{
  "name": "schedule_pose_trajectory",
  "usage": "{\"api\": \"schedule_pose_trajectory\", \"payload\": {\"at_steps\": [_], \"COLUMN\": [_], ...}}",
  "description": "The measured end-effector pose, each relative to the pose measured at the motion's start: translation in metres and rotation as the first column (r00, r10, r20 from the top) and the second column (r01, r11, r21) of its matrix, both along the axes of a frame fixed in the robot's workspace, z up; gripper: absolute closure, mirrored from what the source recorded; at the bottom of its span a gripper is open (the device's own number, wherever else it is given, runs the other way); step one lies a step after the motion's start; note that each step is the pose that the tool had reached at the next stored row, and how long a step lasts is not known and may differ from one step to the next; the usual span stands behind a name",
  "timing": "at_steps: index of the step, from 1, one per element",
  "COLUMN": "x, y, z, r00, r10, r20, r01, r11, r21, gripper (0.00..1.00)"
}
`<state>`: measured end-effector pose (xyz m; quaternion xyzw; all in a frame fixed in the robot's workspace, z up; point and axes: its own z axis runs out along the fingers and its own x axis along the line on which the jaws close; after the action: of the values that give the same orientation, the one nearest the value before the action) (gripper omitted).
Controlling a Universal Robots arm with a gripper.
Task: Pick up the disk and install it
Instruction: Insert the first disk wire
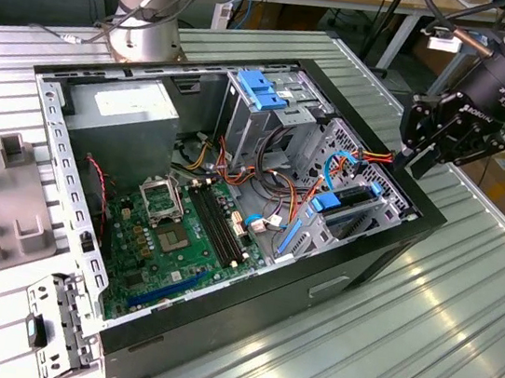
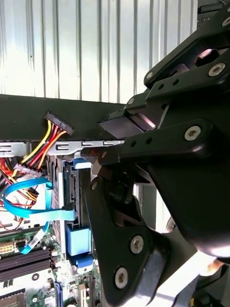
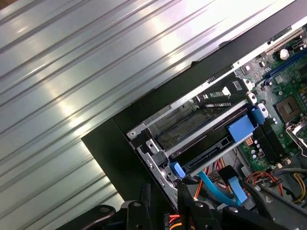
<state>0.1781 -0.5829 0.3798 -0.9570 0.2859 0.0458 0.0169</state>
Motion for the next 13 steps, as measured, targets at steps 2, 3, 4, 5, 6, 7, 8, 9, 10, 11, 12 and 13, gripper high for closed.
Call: {"api": "schedule_pose_trajectory", "payload": {"at_steps": [2,3,4,5,6,7,8,9,10,11,12,13], "x": [0.003,0.0043,0.0052,0.0062,0.0074,0.0088,0.0098,0.0109,0.0114,0.0121,0.0125,0.0132], "y": [0.0049,0.0069,0.008,0.0092,0.0102,0.0114,0.0124,0.0135,0.0148,0.0168,0.0183,0.0209], "z": [-0.0003,-0.0004,-0.0005,-0.0006,-0.0008,-0.0011,-0.0013,-0.0015,-0.0019,-0.0024,-0.0029,-0.0038], "r00": [1.0,1.0,1.0,1.0,1.0,1.0,1.0,1.0,1.0,1.0,1.0,1.0], "r10": [0.0,0.0,0.0,0.0,0.0,0.0,0.0,0.0,0.0,0.0,0.0,0.0], "r20": [0.0,0.0,0.0,0.0,0.0,-0.0001,-0.0001,-0.0001,-0.0001,-0.0001,-0.0001,-0.0001], "r01": [0.0,0.0,0.0,0.0,0.0,0.0,0.0,0.0,0.0,0.0,0.0,0.0], "r11": [1.0,1.0,1.0,1.0,1.0,1.0,1.0,1.0,1.0,1.0,1.0,1.0], "r21": [0.0,-0.0001,-0.0001,0.0,0.0,0.0001,0.0,-0.0001,-0.0001,-0.0001,-0.0002,-0.0001], "gripper": [0.64,0.64,0.64,0.64,0.64,0.64,0.64,0.64,0.64,0.64,0.64,0.64]}}
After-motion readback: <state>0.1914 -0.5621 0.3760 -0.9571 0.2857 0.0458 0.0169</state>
